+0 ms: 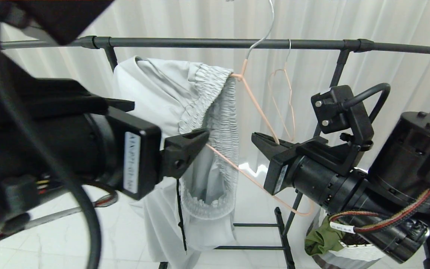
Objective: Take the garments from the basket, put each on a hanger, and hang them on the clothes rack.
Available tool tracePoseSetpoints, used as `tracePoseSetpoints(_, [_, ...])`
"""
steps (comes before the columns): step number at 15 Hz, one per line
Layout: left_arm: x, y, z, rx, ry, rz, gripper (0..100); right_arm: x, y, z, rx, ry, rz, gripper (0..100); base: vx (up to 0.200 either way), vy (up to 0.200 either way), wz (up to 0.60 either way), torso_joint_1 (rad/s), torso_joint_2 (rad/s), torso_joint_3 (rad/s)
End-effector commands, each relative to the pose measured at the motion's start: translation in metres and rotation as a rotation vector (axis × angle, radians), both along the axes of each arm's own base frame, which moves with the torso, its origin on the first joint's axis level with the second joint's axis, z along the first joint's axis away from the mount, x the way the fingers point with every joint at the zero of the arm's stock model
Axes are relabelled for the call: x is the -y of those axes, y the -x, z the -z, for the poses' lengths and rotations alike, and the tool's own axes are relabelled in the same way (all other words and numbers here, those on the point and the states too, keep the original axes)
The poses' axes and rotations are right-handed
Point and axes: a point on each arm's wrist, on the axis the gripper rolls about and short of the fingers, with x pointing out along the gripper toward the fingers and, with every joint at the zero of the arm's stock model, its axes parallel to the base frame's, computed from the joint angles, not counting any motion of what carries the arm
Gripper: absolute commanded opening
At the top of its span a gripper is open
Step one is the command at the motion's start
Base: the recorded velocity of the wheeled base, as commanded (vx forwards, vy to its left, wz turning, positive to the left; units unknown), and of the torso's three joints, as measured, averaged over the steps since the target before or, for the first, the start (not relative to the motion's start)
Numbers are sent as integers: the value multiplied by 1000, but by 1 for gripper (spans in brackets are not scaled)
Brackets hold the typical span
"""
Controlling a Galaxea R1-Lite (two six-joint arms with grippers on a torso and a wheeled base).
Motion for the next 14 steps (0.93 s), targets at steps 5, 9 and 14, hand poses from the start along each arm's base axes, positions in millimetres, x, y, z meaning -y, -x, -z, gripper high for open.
tracePoseSetpoints(5, [-83,21,-13,176,-146,140,100,37,19,10,10,55,-10,0,0,0,0,0,0,0])
tracePoseSetpoints(9, [-77,8,-2,156,-217,310,100,64,37,21,58,131,-78,0,0,0,0,0,0,0])
tracePoseSetpoints(14, [-53,-8,15,96,-266,540,100,73,64,39,59,195,-200,0,0,0,0,0,0,0])
